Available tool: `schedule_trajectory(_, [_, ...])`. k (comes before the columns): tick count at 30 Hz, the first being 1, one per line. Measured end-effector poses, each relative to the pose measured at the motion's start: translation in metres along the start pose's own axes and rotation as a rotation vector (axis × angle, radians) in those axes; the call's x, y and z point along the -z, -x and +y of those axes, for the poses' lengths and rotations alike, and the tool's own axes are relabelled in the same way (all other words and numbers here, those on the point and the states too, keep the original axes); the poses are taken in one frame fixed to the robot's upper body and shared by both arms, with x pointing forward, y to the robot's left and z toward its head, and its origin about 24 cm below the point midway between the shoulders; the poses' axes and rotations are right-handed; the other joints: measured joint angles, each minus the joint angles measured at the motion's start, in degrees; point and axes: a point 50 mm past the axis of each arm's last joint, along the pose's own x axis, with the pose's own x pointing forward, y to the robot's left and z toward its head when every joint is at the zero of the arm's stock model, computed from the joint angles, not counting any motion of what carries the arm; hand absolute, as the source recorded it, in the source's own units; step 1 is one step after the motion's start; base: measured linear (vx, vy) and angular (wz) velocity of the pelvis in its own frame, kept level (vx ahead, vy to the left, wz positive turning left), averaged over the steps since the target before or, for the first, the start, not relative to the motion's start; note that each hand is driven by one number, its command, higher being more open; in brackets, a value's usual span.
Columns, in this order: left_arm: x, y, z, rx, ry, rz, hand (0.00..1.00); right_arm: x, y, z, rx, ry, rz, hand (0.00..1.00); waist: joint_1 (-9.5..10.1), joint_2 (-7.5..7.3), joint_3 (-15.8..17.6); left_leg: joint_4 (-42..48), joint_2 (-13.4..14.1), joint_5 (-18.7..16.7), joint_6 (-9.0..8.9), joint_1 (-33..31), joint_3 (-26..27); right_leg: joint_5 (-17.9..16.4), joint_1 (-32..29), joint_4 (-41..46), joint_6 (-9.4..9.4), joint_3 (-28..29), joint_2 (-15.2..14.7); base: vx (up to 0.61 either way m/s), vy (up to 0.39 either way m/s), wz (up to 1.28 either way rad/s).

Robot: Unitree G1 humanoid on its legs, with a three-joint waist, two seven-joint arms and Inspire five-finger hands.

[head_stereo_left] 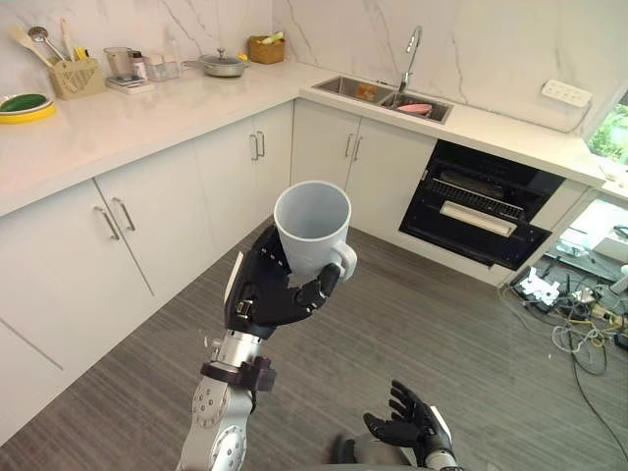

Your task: Walk over to the sink, pick up the cup, carry it to the dishwasher, place the cup inside the dishwasher, then close the dishwasher door

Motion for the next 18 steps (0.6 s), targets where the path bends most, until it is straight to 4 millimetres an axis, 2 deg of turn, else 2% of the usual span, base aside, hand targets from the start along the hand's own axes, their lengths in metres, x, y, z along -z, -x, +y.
schedule_trajectory(1, [0.002, 0.002, -0.002, 0.002, 0.010, 0.011, 0.30, -0.003, -0.001, 0.000, 0.004, 0.008, -0.013, 0.90, 0.20, 0.93, -0.3, 2.3, 1.3, 0.1, -0.21, -0.1, -0.4, -2.6, 0.3, 1.3, -0.20, -0.2, 0.6, 0.69, -0.202, -0.03])
schedule_trajectory(2, [0.005, 0.002, -0.007, 0.009, 0.029, 0.015, 0.30, -0.010, -0.003, 0.001, 0.002, 0.022, -0.042, 0.90, 0.32, 1.90, 0.4, 10.2, 3.5, 0.3, -0.44, -2.1, -1.4, -5.8, 1.2, 3.1, -0.18, -0.2, 1.6, 0.55, -0.187, -0.12])
schedule_trajectory(3, [0.007, 0.002, -0.010, 0.013, 0.048, 0.020, 0.30, -0.015, -0.003, 0.000, 0.003, 0.026, -0.063, 0.90, 0.34, 2.65, 0.9, 16.4, 5.1, 0.7, -0.77, -3.9, -2.0, -7.2, 2.2, 3.3, 0.03, -0.4, 2.3, 0.41, -0.170, -0.20])
schedule_trajectory(4, [0.010, 0.002, -0.016, 0.024, 0.074, 0.027, 0.30, -0.024, -0.004, 0.000, 0.007, 0.030, -0.099, 0.90, 0.41, 3.91, 1.6, 29.8, 8.7, 5.2, -0.19, -8.9, -3.8, -9.5, 4.3, 3.5, -0.48, -0.2, 4.3, 0.48, -0.161, -0.40])
schedule_trajectory(5, [0.013, 0.004, -0.020, 0.028, 0.087, 0.039, 0.30, -0.029, -0.002, 0.000, 0.010, 0.035, -0.124, 0.90, 0.69, 4.32, 1.9, 42.1, 12.4, 14.3, 0.96, -13.9, -5.2, -11.7, 6.9, 2.8, -1.61, 0.7, 6.4, 0.48, -0.136, -0.49])
schedule_trajectory(6, [0.015, 0.005, -0.022, 0.034, 0.094, 0.048, 0.30, -0.031, -0.002, -0.001, 0.014, 0.037, -0.136, 0.90, 0.75, 4.76, 1.9, 46.4, 13.9, 15.1, 0.73, -15.9, -5.7, -12.6, 8.5, 2.2, -1.90, 1.2, 7.5, 0.61, -0.125, -0.53])
schedule_trajectory(7, [0.019, 0.006, -0.025, 0.048, 0.100, 0.065, 0.30, -0.035, -0.001, -0.001, 0.025, 0.035, -0.153, 0.90, 0.68, 4.86, 2.1, 51.4, 15.8, 13.9, 1.04, -19.8, -6.3, -14.1, 11.8, 0.8, -2.25, 2.2, 8.7, 0.49, -0.052, -0.48])
schedule_trajectory(8, [0.022, 0.007, -0.026, 0.052, 0.106, 0.078, 0.30, -0.039, -0.001, -0.003, 0.041, 0.031, -0.173, 0.90, 0.70, 4.59, 2.1, 51.8, 16.2, 11.7, 2.17, -23.7, -6.1, -15.0, 14.5, -1.2, -2.54, 3.3, 9.1, 0.48, -0.044, -0.50])
schedule_trajectory(9, [0.022, 0.007, -0.026, 0.051, 0.106, 0.081, 0.30, -0.043, -0.001, -0.004, 0.046, 0.037, -0.185, 0.90, 0.93, 4.44, 1.9, 50.6, 16.1, 10.4, 2.98, -25.6, -5.6, -15.3, 15.8, -2.2, -2.57, 4.2, 9.2, 0.46, -0.012, -0.68])
schedule_trajectory(11, [0.022, 0.006, -0.025, 0.040, 0.099, 0.076, 0.30, -0.056, 0.000, -0.008, 0.045, 0.035, -0.242, 0.90, 2.86, 4.39, 1.8, 39.6, 14.5, 6.3, 4.21, -31.6, -2.8, -15.8, 19.4, -6.1, -2.68, 8.7, 9.1, 0.49, 0.047, -0.84])
schedule_trajectory(12, [0.021, 0.006, -0.024, 0.035, 0.095, 0.075, 0.30, -0.060, 0.000, -0.008, 0.041, 0.036, -0.255, 0.90, 3.31, 4.25, 1.8, 35.3, 13.5, 6.1, 4.15, -32.7, -2.8, -16.0, 20.4, -7.1, -2.40, 9.9, 8.9, 0.54, 0.125, -0.88])
schedule_trajectory(13, [0.021, 0.006, -0.023, 0.017, 0.092, 0.074, 0.30, -0.066, 0.000, -0.007, 0.033, 0.036, -0.278, 0.90, 4.27, 3.70, 1.4, 25.5, 11.0, 6.4, 3.67, -34.5, -3.2, -16.9, 21.5, -8.2, -1.82, 12.3, 8.1, 0.45, 0.142, -0.75])
schedule_trajectory(14, [0.020, 0.006, -0.022, 0.006, 0.091, 0.073, 0.30, -0.069, -0.001, -0.006, 0.028, 0.040, -0.290, 0.90, 4.77, 3.48, 1.3, 21.0, 9.8, 7.0, 3.19, -35.3, -3.7, -17.6, 22.0, -8.5, -1.38, 13.6, 7.6, 0.56, 0.223, -0.99])
schedule_trajectory(15, [0.018, 0.005, -0.021, -0.014, 0.082, 0.066, 0.30, -0.075, -0.004, -0.004, 0.015, 0.045, -0.311, 0.90, 5.35, 3.35, 1.2, 13.3, 7.6, 9.9, 2.60, -37.1, -5.3, -19.0, 23.1, -8.7, -0.20, 15.8, 7.0, 0.56, 0.280, -0.88])
schedule_trajectory(16, [0.016, 0.005, -0.018, -0.029, 0.073, 0.065, 0.30, -0.076, -0.005, -0.003, 0.008, 0.050, -0.314, 0.90, 5.69, 2.93, 0.9, 11.0, 6.2, 14.6, 2.64, -37.9, -6.2, -20.1, 23.9, -8.5, 1.49, 17.4, 6.2, 0.58, 0.309, -0.99])
schedule_trajectory(17, [0.015, 0.009, -0.015, -0.049, 0.066, 0.071, 0.30, -0.073, -0.004, -0.001, 0.003, 0.048, -0.305, 0.90, 6.23, 2.27, -0.7, 10.0, 4.6, 19.5, 4.11, -37.4, -6.3, -21.3, 25.0, -8.3, 2.75, 19.5, 5.1, 0.83, 0.412, -0.75])
schedule_trajectory(18, [0.015, 0.014, -0.008, -0.080, 0.049, 0.087, 0.30, -0.066, -0.006, 0.006, -0.014, 0.025, -0.279, 0.90, 5.45, 0.10, -3.1, 12.1, 3.1, 18.0, 6.09, -36.7, -5.0, -21.9, 25.5, -7.8, 3.32, 21.5, 2.4, 0.74, 0.357, -0.53])
